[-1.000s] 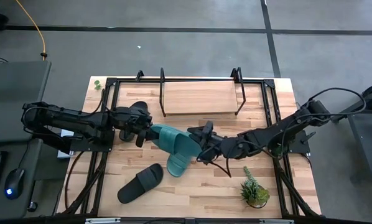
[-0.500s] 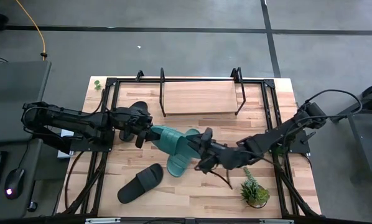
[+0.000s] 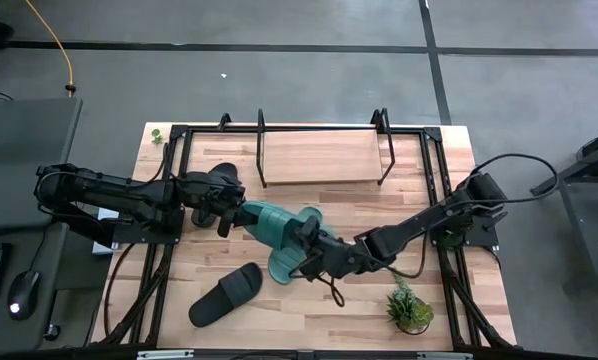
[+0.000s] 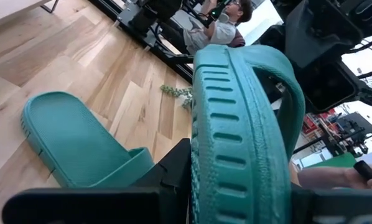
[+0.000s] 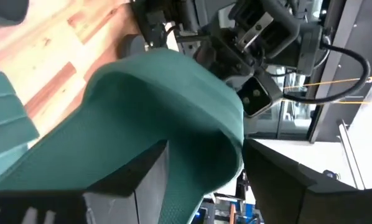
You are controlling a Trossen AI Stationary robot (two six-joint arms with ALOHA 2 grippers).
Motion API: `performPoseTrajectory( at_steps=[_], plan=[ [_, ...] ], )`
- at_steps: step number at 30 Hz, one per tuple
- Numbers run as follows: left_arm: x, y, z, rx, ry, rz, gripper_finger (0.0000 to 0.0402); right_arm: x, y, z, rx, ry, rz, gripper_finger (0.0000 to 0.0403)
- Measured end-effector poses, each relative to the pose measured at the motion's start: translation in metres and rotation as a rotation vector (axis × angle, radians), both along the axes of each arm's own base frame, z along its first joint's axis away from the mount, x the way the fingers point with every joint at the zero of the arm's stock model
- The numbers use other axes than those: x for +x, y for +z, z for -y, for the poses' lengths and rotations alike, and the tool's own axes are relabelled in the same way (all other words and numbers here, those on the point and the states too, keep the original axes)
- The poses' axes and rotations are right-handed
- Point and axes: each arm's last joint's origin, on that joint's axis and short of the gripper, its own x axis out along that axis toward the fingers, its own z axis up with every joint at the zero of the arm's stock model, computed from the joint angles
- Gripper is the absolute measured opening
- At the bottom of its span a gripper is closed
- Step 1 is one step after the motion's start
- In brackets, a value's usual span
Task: Pick and place slides into the shelf
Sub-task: Put the bottom green slipper on the shelf
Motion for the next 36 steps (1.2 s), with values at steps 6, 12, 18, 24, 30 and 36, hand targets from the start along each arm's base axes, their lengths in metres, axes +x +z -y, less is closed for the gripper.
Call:
performPoseTrajectory(
  at_steps=[6, 12, 18, 24, 30, 36],
  plan=[
    [0.000, 0.000, 0.000, -0.001, -0.004, -0.001, 0.0058, 0.004, 0.003, 0.002, 0.034, 0.055, 0.028, 0.0197],
    [0.000, 0.000, 0.000, -0.001, -0.003, -0.002, 0.0058, 0.009, 0.004, 0.013, 0.056, 0.041, 0.042, 0.0197],
    [0.000, 0.000, 0.000, -0.001, -0.002, -0.002, 0.0058, 0.012, 0.005, 0.022, 0.118, 0.028, 0.069, 0.0197],
    [0.000, 0.000, 0.000, 0.003, -0.003, -0.002, 0.0058, 0.013, 0.005, 0.024, 0.139, 0.017, 0.080, 0.0195],
    [0.000, 0.000, 0.000, 0.014, -0.005, 0.000, 0.0058, 0.014, 0.006, 0.023, 0.198, 0.025, 0.108, 0.0147],
    [0.000, 0.000, 0.000, 0.019, -0.006, 0.002, 0.0058, 0.014, 0.007, 0.023, 0.222, 0.034, 0.122, 0.0055]
  ],
)
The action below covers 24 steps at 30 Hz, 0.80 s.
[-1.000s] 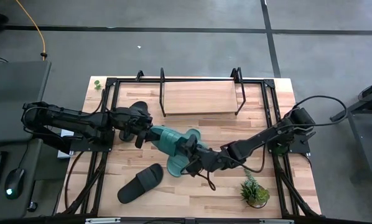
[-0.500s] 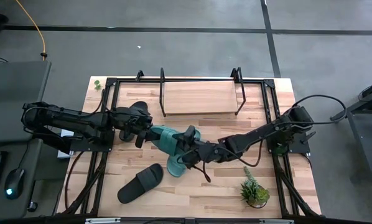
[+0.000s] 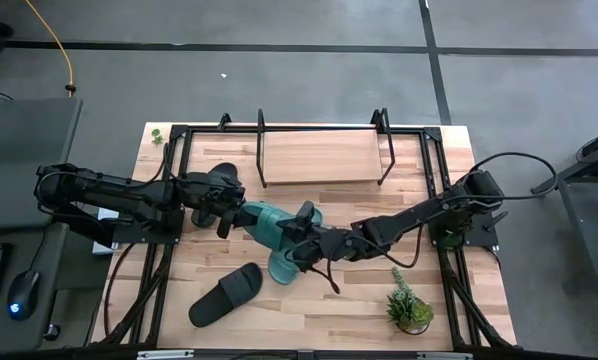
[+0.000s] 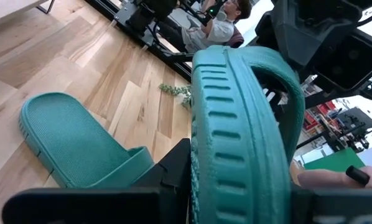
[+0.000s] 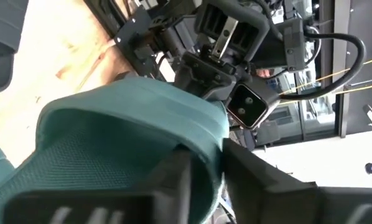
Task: Pick and place slides into the shelf
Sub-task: Put the bottom green slipper on the shelf
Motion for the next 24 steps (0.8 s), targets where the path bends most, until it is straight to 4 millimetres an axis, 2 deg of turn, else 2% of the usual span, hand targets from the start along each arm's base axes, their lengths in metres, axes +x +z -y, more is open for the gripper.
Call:
performPoseTrajectory(
  at_steps=[4, 24],
  plan=[
    [0.0000, 0.0002, 0.0000, 0.005, -0.001, 0.002, 0.0058, 0.0000, 0.0002, 0.0000, 0.006, -0.002, 0.004, 0.0008],
    [0.0001, 0.0007, -0.0005, 0.196, -0.025, 0.030, 0.0058, -0.0008, 0.0013, -0.0014, 0.067, -0.050, 0.044, 0.0001]
  ],
)
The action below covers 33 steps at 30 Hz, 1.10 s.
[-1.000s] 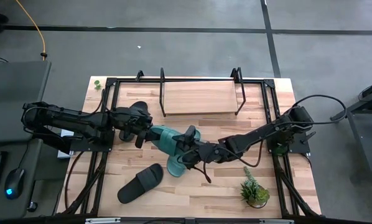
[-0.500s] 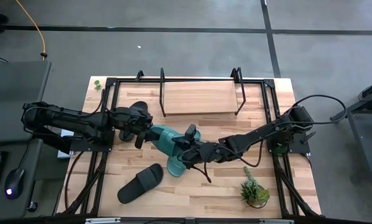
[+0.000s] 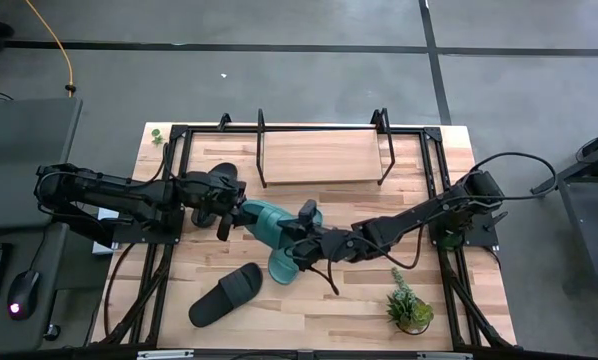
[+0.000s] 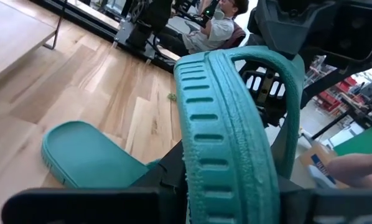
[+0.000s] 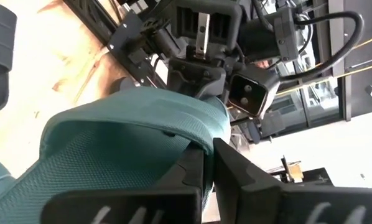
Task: Pick and place slides into the shelf
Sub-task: Put the bottom green slipper on the shelf
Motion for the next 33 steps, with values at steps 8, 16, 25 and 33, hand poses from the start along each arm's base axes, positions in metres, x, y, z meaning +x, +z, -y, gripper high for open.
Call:
performPoseTrajectory(
  at_steps=[8, 16, 25, 33],
  plan=[
    [0.000, 0.000, 0.000, 0.041, -0.009, 0.004, 0.0124, -0.002, -0.004, 0.000, 0.031, -0.037, -0.016, 0.0000],
    [-0.001, 0.001, -0.002, 0.065, 0.061, 0.007, 0.0227, -0.004, -0.007, 0.002, 0.036, -0.124, -0.027, 0.0000],
    [-0.017, 0.021, -0.006, 0.191, 0.277, 0.110, 0.0260, -0.011, -0.008, 0.007, 0.076, -0.269, -0.009, 0.0000],
    [-0.034, 0.033, -0.003, 0.242, 0.258, 0.162, 0.0236, -0.020, 0.003, 0.027, 0.215, -0.401, 0.066, 0.0000]
  ],
)
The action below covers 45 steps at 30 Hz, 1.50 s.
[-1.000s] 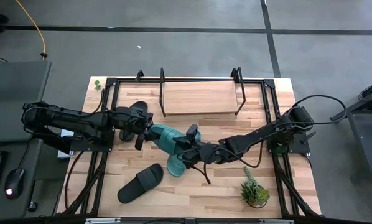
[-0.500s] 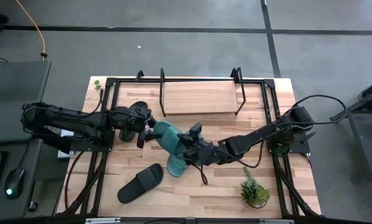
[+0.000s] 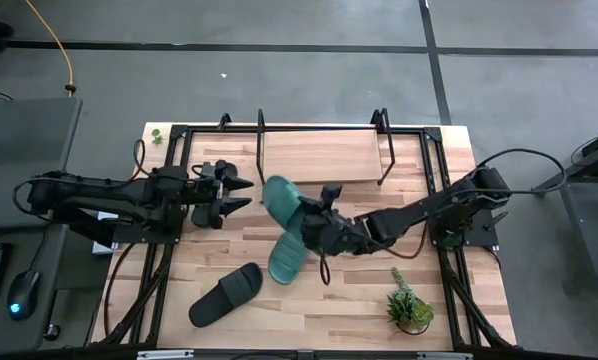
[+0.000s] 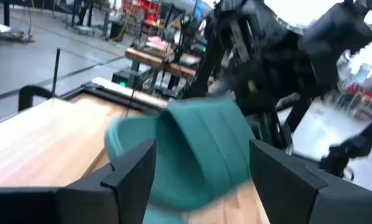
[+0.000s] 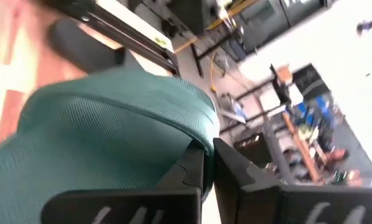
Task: Pick and place slides into the shelf
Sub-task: Put the bottom green slipper on the shelf
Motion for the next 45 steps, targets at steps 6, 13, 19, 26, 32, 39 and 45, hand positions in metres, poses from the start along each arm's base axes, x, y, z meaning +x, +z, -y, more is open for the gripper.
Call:
performPoseTrajectory(
  at_steps=[6, 13, 19, 26, 32, 39, 45],
  plan=[
    [-0.008, -0.003, 0.001, 0.020, 0.008, -0.058, 0.0216, -0.012, 0.011, 0.022, 0.035, -0.124, 0.025, 0.0000],
    [-0.009, -0.002, 0.001, 0.036, 0.000, -0.048, 0.0200, -0.024, 0.021, 0.048, 0.109, -0.244, 0.082, 0.0000],
    [-0.009, -0.001, 0.001, 0.040, 0.005, -0.043, 0.0200, -0.024, 0.021, 0.063, 0.109, -0.301, 0.086, 0.0000],
    [-0.009, -0.001, 0.001, 0.041, 0.021, -0.043, 0.0198, -0.022, 0.019, 0.081, 0.148, -0.337, 0.096, 0.0000],
    [-0.009, -0.002, 0.001, 0.041, 0.021, -0.048, 0.0198, -0.021, 0.018, 0.091, 0.182, -0.350, 0.095, 0.0000],
    [-0.009, -0.002, 0.001, 0.040, 0.021, -0.051, 0.0198, -0.030, 0.008, 0.102, 0.233, -0.336, 0.156, 0.0000],
    [-0.009, -0.003, 0.000, 0.041, 0.025, -0.061, 0.0198, -0.073, -0.017, 0.109, 0.207, -0.336, 0.364, 0.0000]
  ],
)
